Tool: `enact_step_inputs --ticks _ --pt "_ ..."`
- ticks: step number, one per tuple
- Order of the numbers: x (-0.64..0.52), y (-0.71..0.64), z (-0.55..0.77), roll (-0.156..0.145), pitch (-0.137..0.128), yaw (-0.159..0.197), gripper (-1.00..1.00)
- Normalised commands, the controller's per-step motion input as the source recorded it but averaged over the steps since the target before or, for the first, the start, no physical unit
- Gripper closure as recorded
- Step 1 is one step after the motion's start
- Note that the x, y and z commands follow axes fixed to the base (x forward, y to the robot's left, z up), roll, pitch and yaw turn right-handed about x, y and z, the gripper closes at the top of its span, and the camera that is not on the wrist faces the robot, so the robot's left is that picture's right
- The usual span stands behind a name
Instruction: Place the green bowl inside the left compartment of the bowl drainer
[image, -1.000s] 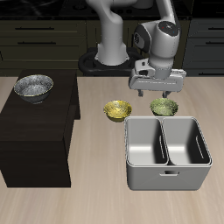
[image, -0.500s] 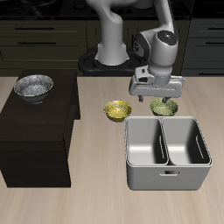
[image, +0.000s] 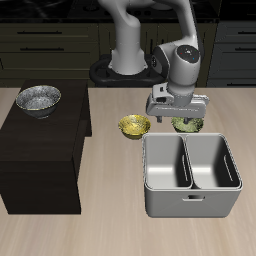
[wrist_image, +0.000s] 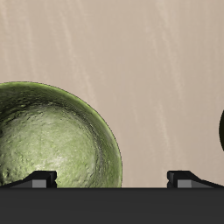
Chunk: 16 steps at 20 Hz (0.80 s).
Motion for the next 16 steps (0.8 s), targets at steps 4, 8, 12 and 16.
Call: enact_step_inputs --ticks 4,8,12,16 --pt "0.07 -0.12 -0.12 0.030 0.024 -0.029 -1.00" --pt "0.00 -0.08 -0.11 -0.035 0.001 -0.012 1.00" --pt "0.06 -0.01 -0.03 0.003 0.010 -0.003 1.00" --pt "0.03 -0.05 0.03 0.002 0.009 -0.011 1.00"
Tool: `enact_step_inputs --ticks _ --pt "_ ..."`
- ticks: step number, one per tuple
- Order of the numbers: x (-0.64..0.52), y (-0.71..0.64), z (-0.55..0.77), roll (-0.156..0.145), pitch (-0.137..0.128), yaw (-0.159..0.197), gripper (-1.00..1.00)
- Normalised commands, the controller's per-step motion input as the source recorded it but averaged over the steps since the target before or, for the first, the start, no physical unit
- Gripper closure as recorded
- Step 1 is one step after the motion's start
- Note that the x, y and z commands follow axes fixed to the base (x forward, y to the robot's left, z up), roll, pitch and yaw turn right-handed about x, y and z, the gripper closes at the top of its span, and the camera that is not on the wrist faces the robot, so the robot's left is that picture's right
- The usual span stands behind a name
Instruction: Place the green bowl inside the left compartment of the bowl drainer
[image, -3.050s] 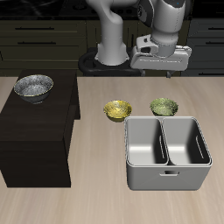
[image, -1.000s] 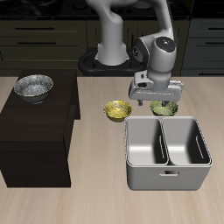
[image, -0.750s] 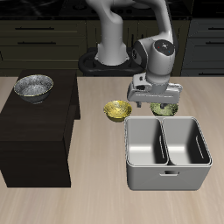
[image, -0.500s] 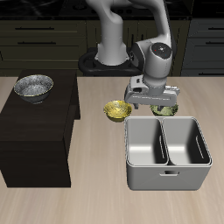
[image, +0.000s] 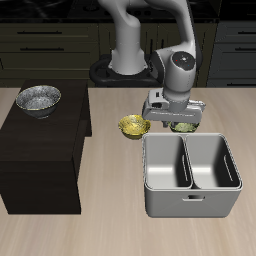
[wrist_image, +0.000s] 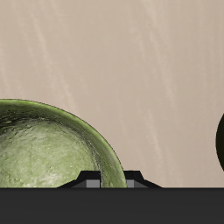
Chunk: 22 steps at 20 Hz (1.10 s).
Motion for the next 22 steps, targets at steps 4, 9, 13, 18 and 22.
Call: enact_step_inputs --ticks 4,9,13,18,22 --pt "-0.01 -0.03 0.06 0.003 -0.009 0.000 1.00" --pt "-0.03 0.01 0.15 0.005 -0.025 0.020 1.00" --pt "0.02 -0.04 0.40 0.001 -0.055 0.015 1.00" --pt "0.01 -0.01 0.38 -0.004 -0.042 0.016 1.00" --pt "0.02 0.00 0.52 0.002 -0.050 0.028 1.00"
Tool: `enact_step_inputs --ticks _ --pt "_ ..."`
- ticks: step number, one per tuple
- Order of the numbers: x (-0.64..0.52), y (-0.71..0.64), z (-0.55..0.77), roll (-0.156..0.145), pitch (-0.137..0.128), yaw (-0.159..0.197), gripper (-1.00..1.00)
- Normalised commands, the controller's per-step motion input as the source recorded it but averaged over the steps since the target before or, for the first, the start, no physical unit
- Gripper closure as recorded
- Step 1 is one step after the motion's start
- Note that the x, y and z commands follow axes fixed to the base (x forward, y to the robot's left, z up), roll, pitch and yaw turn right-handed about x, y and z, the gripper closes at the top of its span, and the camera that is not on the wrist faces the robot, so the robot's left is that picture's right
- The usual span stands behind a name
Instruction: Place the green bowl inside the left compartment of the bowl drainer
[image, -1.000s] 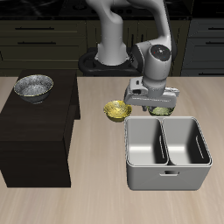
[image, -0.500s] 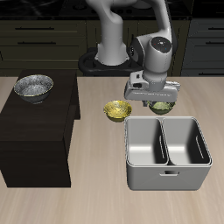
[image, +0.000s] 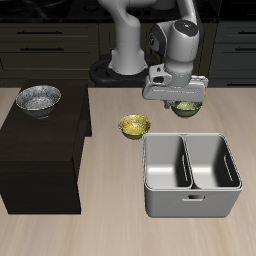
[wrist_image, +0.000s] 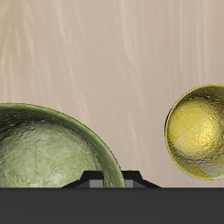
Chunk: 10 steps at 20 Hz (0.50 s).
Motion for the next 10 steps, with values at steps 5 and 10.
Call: enact_step_inputs --ticks 5,10 --pt "0.01 -0.04 0.41 -0.002 -0.035 0.007 1.00" --pt "0.00 -0.01 0.52 0.010 -0.041 0.013 1.00"
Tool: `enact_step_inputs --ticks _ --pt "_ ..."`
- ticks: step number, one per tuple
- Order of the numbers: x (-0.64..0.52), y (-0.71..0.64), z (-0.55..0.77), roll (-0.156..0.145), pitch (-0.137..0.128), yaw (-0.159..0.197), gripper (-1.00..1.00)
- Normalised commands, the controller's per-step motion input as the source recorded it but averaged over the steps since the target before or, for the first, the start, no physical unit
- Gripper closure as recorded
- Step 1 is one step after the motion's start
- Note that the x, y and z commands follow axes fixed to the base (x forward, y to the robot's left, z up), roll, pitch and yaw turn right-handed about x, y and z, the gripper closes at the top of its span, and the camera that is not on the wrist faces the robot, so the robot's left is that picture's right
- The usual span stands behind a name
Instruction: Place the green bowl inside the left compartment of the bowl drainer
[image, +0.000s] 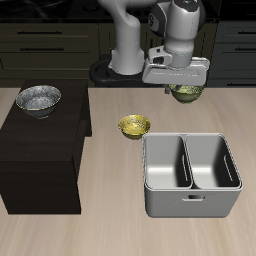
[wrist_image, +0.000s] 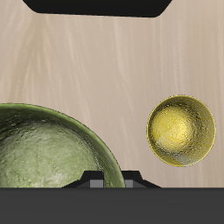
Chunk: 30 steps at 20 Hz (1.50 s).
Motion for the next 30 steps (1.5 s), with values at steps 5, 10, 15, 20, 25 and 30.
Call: enact_step_inputs --ticks 5,10,15,20,25,30 --pt "-0.08 -0.03 0.56 0.001 -0.069 0.009 1.00" --pt "-0.11 0.01 0.53 0.021 -0.053 0.005 1.00" --pt "-0.09 -0.01 0.27 0.001 -0.043 0.004 1.00" --pt "0.05 -0.05 0.13 0.002 0.011 0.004 1.00" --pt "0.15 0.01 0.12 0.001 0.004 0.014 1.00" --pt "0.27 0.05 0.19 -0.003 -0.007 0.028 1.00"
